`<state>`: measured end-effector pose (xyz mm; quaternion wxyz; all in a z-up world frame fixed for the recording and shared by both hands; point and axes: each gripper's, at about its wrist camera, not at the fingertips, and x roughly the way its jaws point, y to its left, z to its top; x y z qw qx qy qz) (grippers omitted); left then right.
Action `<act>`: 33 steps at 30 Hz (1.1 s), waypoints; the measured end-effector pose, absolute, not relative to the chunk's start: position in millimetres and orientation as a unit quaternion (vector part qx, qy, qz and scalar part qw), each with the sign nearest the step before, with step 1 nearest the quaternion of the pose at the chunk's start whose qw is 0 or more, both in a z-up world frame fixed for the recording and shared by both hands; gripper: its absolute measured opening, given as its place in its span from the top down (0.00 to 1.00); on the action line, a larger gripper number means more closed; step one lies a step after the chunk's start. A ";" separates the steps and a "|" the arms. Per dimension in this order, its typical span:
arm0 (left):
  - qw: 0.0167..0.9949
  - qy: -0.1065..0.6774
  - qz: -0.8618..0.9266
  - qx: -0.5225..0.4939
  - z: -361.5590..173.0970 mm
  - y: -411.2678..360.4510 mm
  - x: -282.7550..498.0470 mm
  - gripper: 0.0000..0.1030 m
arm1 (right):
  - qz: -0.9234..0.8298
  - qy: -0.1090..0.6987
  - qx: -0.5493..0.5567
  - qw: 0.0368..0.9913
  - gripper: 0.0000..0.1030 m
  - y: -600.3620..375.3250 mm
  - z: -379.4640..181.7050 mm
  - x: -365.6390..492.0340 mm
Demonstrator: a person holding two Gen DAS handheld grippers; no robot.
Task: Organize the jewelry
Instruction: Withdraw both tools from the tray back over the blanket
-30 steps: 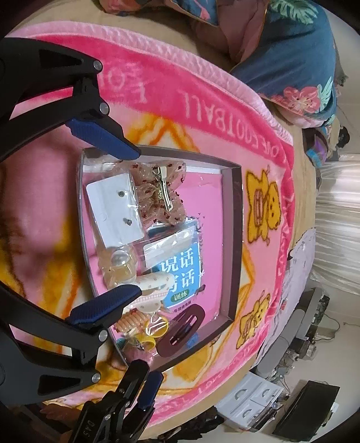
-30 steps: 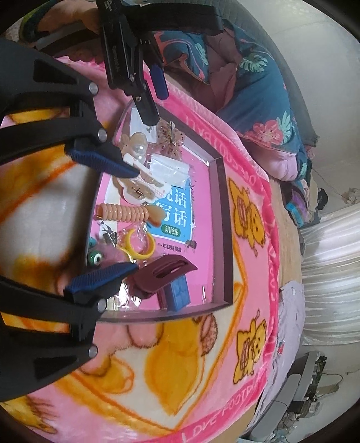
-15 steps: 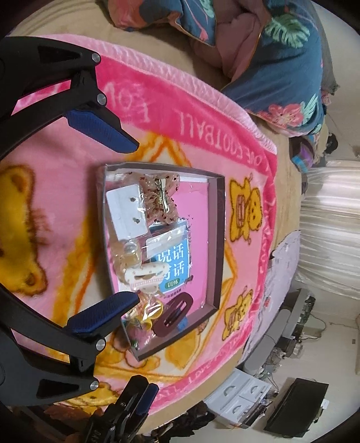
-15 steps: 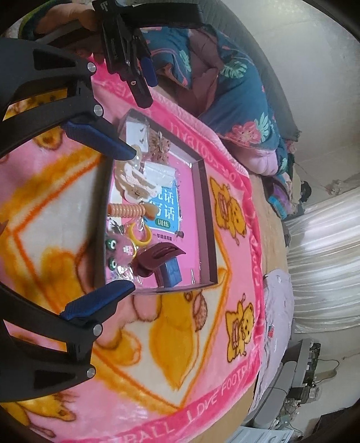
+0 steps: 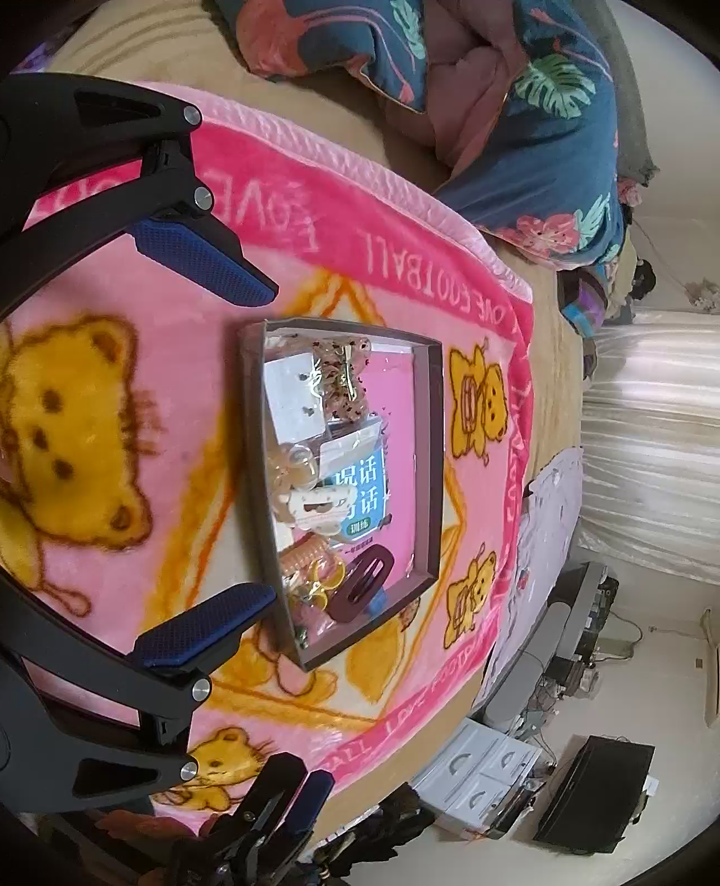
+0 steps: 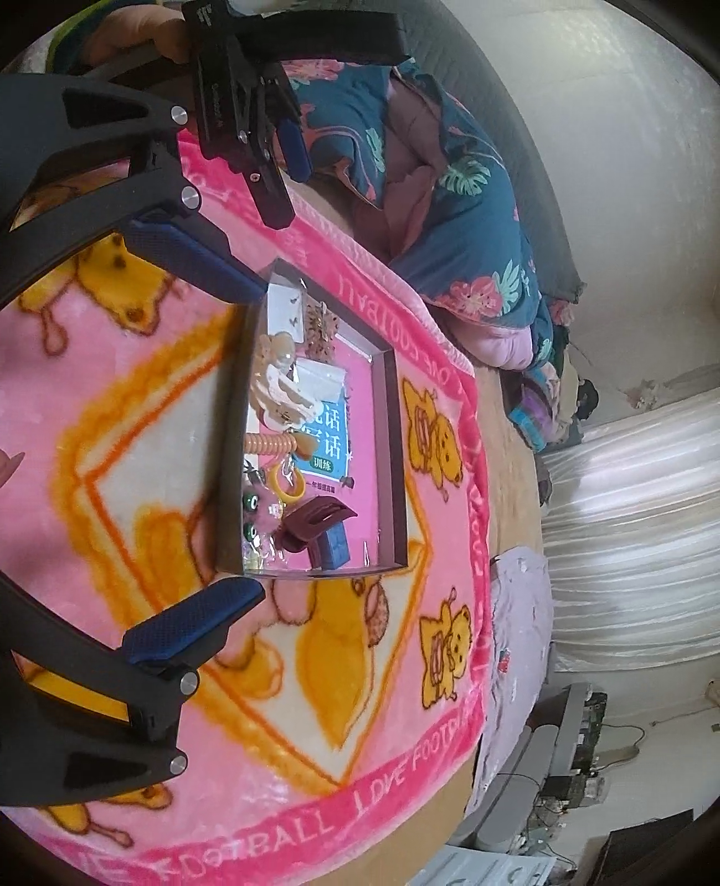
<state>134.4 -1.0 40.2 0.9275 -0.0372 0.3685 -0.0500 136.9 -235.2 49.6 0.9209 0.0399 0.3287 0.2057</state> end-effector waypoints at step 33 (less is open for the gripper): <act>0.933 0.358 -0.023 -0.028 17.5 4.2 68.2 0.09 | 0.172 0.307 0.043 0.935 0.04 -242.8 34.8 74.5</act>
